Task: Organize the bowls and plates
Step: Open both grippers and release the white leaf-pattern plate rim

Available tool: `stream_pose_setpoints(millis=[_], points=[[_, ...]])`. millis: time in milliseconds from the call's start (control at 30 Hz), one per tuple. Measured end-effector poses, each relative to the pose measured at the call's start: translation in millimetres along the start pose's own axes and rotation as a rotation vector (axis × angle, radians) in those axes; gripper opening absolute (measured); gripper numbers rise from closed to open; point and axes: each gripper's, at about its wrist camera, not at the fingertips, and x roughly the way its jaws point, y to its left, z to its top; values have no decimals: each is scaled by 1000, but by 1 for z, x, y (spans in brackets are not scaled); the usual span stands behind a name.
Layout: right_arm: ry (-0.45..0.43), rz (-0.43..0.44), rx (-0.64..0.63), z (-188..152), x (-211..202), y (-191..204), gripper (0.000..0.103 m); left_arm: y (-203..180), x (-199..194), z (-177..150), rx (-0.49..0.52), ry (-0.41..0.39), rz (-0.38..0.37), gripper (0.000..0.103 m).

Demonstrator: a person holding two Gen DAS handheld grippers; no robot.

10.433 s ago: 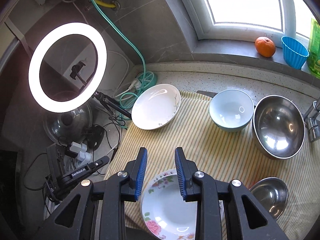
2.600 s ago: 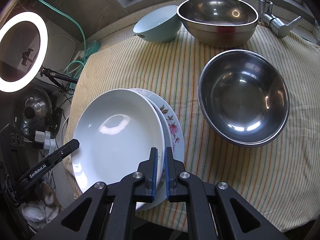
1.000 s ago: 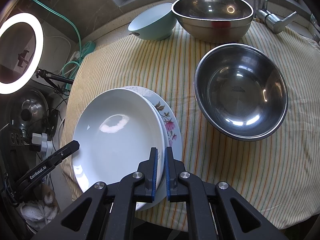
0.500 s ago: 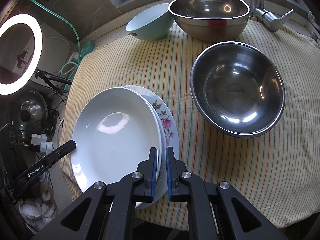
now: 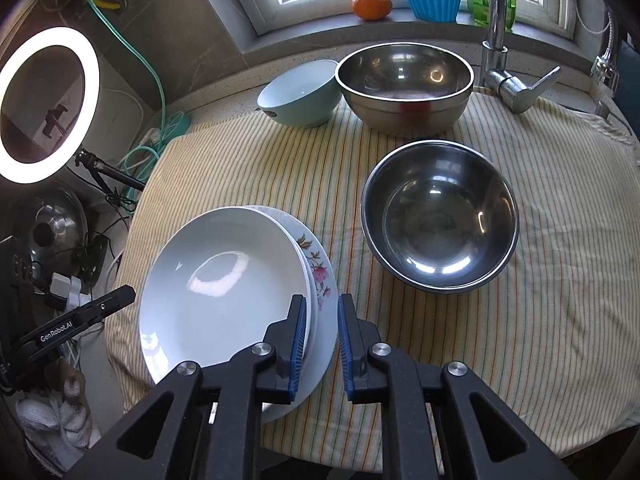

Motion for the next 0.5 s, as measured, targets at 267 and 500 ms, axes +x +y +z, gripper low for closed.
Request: stream_pose_setpoints(millis=[267, 500], points=[[-102, 15, 31, -2, -19, -5, 26, 3, -13, 2, 14, -45, 25, 10], [-137, -57, 11, -6, -30, 0, 27, 2, -16, 7, 39, -56, 29, 10]])
